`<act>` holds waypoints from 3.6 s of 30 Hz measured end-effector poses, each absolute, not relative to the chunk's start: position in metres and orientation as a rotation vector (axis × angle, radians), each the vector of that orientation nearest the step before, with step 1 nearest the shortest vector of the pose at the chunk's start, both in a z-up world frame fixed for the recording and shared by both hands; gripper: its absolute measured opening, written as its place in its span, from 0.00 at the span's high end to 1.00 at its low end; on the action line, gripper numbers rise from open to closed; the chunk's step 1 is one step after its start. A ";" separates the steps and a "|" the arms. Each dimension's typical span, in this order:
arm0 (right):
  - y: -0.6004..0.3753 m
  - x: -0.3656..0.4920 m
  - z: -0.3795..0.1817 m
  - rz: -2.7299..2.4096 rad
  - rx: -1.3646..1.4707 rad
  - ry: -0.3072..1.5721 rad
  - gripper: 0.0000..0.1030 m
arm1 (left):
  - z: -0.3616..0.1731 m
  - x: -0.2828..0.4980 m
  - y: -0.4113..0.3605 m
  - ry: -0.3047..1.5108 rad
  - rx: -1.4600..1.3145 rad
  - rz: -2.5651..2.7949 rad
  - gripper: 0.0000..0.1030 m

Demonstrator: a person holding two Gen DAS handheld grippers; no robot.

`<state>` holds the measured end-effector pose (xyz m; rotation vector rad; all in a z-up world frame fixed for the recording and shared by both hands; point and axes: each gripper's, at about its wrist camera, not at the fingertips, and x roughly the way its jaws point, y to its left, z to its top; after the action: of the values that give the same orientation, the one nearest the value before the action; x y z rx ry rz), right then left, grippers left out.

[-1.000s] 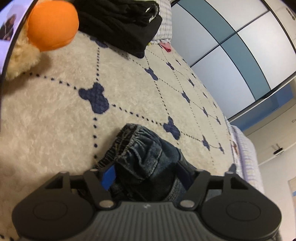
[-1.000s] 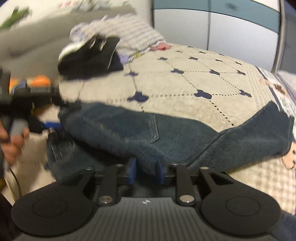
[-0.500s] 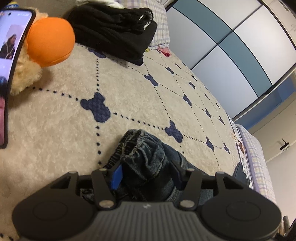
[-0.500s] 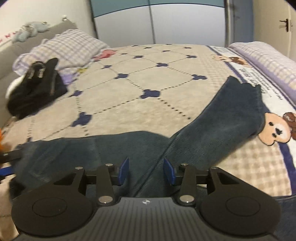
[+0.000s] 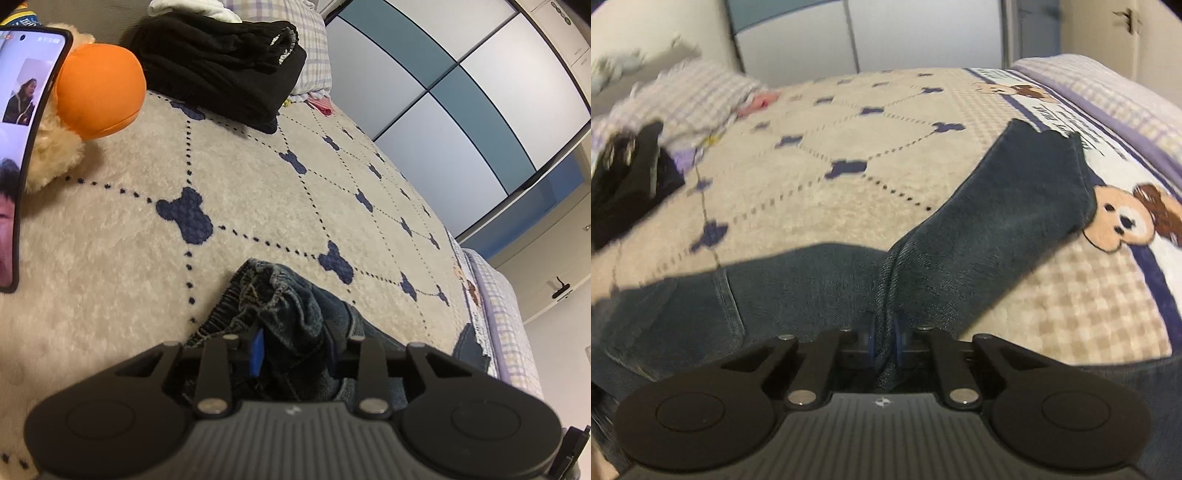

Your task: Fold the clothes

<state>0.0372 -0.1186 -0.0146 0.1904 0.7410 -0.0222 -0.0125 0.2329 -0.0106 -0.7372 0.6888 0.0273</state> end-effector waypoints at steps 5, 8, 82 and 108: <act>-0.121 0.003 0.024 -0.071 0.157 0.563 0.92 | 0.000 -0.023 0.239 0.679 -0.752 -0.011 0.72; -0.129 -0.021 0.047 -0.087 0.165 0.490 0.92 | 0.004 -0.032 0.244 0.684 -0.767 -0.047 0.72; -0.155 -0.021 -0.027 -0.043 0.206 0.721 0.48 | -0.022 -0.006 0.088 0.852 -0.338 -0.365 0.26; -0.181 0.029 -0.024 -0.050 0.295 0.740 0.48 | -0.024 0.010 0.077 0.865 -0.336 -0.406 0.22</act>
<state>0.0288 -0.1811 -0.0244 0.2950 0.7404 -0.0496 0.0102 0.0766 -0.0239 -0.3363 0.8654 -0.4062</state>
